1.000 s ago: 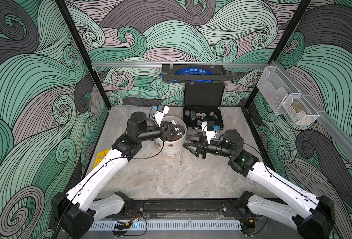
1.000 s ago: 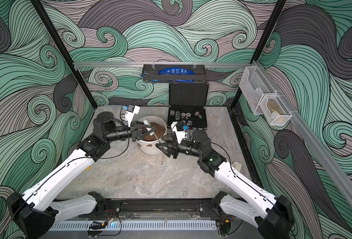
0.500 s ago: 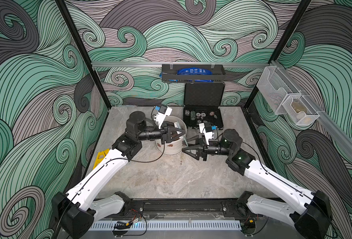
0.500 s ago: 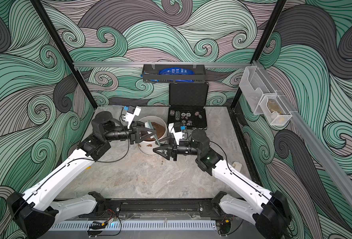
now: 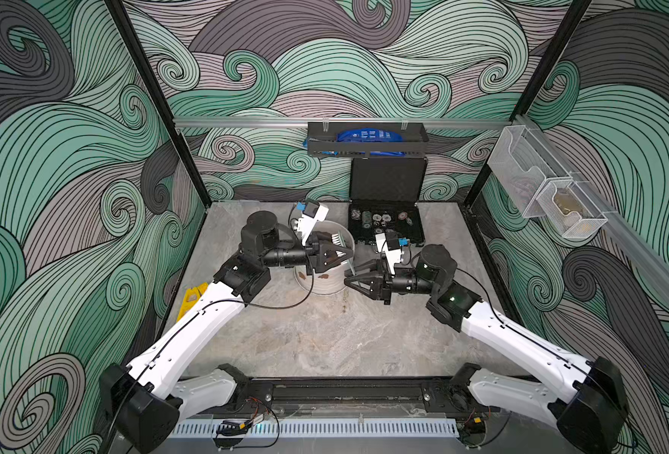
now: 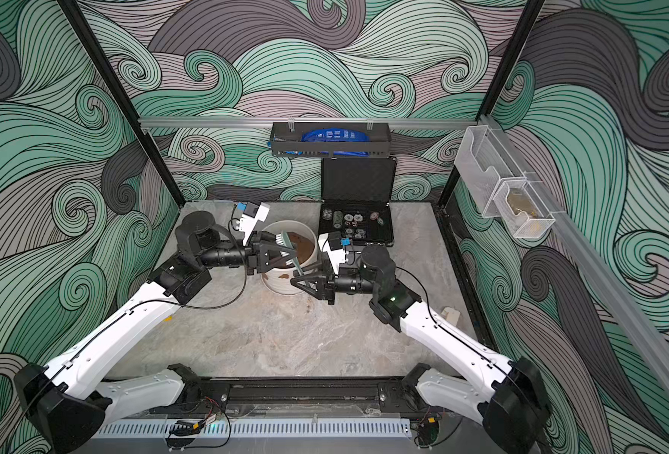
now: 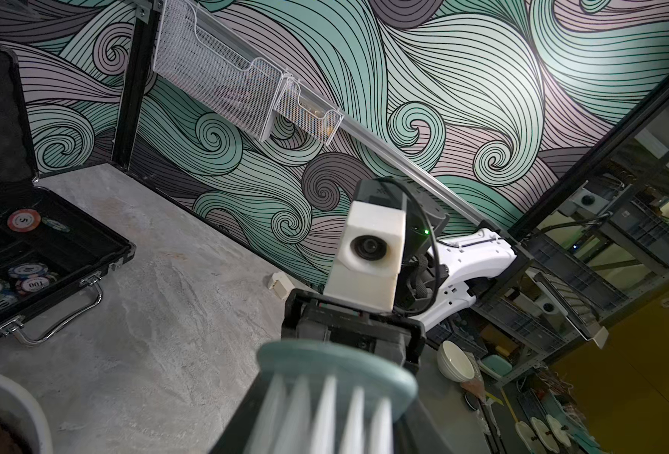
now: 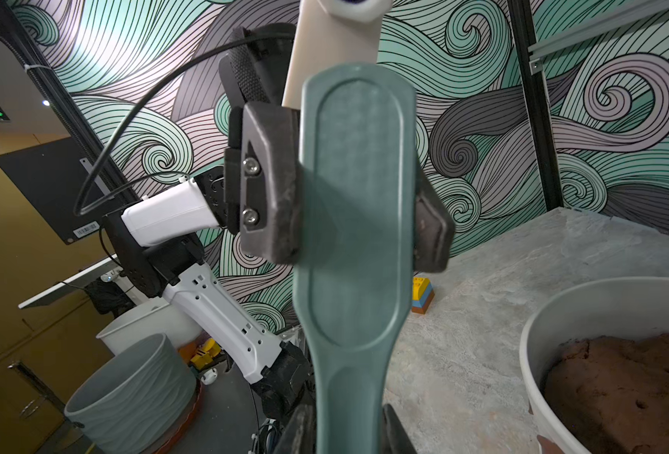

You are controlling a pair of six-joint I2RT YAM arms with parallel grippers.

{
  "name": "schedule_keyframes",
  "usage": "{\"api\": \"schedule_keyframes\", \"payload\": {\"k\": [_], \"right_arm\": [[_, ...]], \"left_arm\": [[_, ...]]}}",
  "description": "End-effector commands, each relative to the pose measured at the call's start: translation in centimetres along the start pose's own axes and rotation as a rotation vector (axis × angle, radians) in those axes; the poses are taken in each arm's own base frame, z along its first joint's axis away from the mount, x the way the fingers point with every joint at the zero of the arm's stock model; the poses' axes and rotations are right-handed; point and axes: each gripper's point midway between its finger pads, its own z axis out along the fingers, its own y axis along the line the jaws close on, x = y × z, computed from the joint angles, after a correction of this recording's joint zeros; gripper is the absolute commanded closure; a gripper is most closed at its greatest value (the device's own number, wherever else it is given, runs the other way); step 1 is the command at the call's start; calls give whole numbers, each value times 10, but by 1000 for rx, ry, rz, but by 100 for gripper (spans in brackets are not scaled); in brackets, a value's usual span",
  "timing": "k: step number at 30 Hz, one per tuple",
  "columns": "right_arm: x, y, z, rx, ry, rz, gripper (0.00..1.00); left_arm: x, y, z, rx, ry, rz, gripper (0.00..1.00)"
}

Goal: Scrub the dried mud off the ceramic pot
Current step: Pick up the brush from the center of the board.

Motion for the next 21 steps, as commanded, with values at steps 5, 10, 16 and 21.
{"api": "schedule_keyframes", "payload": {"k": [5,10,16,21], "right_arm": [[-7,4,1,-16,-7,-17,89],[-6,3,2,-15,-3,-21,100],[-7,1,2,-3,-8,-28,100],[-10,-5,1,37,-18,-37,100]], "left_arm": [[-14,-2,-3,-26,-34,57,65],[-13,-1,-4,-39,-34,55,56],[-14,1,-4,-50,-38,39,44],[-16,5,-5,-78,-47,18,36]]}}
